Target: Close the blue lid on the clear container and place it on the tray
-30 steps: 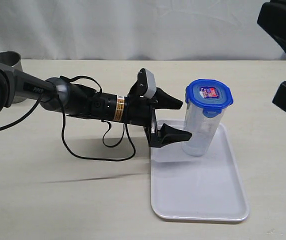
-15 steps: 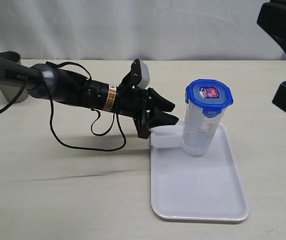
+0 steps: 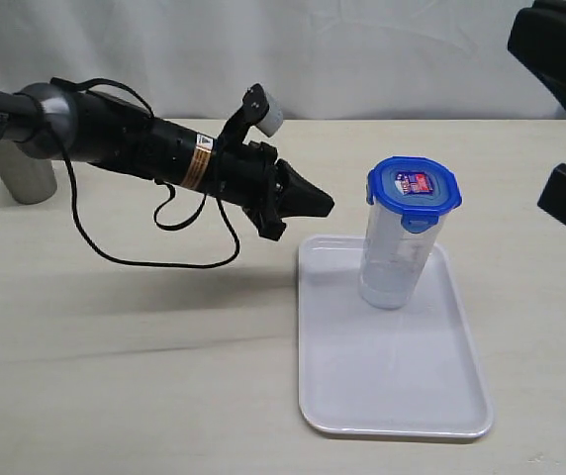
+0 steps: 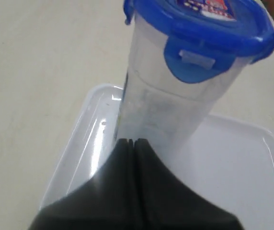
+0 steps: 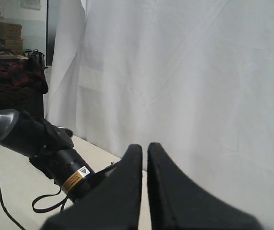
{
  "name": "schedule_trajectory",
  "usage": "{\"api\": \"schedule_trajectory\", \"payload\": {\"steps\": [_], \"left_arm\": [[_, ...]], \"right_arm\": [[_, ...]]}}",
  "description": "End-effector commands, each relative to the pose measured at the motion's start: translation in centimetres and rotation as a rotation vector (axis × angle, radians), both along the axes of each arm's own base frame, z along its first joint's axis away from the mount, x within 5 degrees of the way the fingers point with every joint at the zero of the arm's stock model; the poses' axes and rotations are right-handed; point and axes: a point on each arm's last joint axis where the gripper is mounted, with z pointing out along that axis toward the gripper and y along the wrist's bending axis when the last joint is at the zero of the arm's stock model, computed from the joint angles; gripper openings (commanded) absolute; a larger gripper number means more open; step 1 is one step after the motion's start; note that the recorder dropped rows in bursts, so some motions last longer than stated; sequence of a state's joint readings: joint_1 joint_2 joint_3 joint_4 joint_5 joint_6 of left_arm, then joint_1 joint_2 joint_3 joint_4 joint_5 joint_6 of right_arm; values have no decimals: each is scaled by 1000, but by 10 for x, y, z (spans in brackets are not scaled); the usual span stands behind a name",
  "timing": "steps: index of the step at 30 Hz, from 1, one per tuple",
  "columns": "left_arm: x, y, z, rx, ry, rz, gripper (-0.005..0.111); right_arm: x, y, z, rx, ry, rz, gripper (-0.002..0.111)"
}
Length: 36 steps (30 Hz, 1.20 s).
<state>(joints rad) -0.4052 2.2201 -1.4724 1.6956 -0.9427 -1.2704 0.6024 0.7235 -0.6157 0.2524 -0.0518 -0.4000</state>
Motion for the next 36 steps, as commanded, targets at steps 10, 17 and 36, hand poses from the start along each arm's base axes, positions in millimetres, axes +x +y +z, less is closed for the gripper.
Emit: {"api": "schedule_trajectory", "payload": {"steps": [10,17,36], "left_arm": [[-10,15,70,20,-57,173,0],[-32,29,93,32,-97,225,0],[-110,59,112,-69,-151,214,0]], "right_arm": [[0,-1,-2,-5,0,-7,5],[0,-1,-2,-9,8,-5,5],[0,-1,-4,-19,22,0,5]]}}
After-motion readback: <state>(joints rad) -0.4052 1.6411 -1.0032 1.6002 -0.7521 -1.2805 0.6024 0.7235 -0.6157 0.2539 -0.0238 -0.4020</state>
